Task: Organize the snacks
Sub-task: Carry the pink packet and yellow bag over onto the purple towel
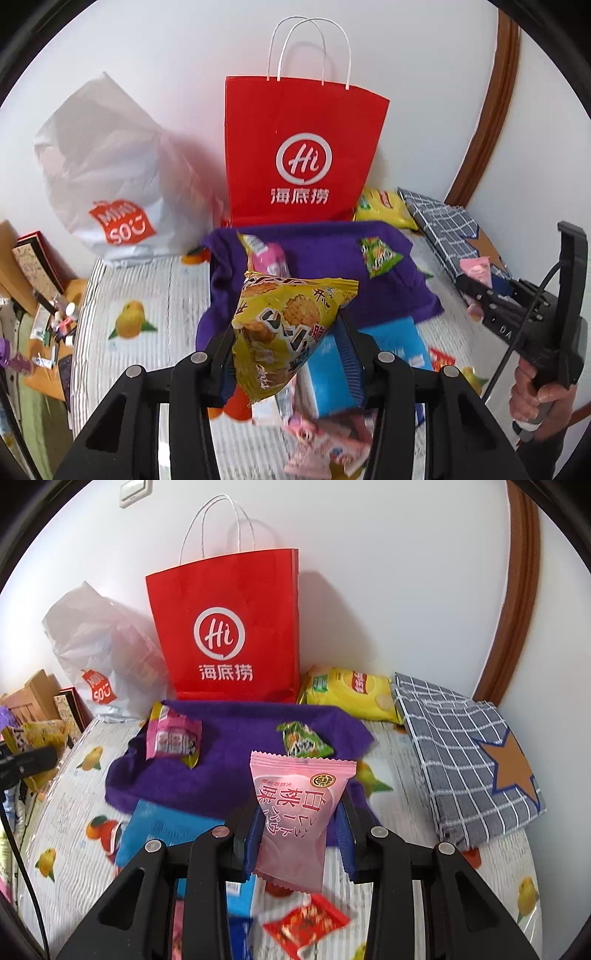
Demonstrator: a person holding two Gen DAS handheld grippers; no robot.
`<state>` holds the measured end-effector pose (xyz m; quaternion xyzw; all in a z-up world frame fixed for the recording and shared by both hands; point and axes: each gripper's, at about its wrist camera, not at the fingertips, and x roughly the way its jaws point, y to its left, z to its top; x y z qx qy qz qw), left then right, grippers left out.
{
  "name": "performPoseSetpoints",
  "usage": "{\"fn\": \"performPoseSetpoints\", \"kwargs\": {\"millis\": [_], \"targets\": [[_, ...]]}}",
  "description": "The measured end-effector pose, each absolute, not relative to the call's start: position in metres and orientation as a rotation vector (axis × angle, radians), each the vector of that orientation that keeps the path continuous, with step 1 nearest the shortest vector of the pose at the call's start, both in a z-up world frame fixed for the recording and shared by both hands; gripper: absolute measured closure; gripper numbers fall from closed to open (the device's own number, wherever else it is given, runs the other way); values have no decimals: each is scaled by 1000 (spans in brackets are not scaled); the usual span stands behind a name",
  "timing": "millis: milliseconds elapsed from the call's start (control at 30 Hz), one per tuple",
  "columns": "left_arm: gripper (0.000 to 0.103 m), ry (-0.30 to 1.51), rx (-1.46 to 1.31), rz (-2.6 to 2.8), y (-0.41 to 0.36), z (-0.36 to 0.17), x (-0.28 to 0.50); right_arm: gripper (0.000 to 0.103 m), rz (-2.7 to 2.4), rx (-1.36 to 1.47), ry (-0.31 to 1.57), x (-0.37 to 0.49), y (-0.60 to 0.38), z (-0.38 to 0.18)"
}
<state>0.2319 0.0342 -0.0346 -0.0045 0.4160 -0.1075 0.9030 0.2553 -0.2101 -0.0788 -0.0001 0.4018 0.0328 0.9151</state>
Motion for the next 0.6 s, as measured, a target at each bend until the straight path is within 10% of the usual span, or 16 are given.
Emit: {"fn": "performPoseSetpoints", "kwargs": {"millis": [600], "targets": [[59,888,-31,-192,42,-62,318,67,104,-25,850,335,-196,-109]]}}
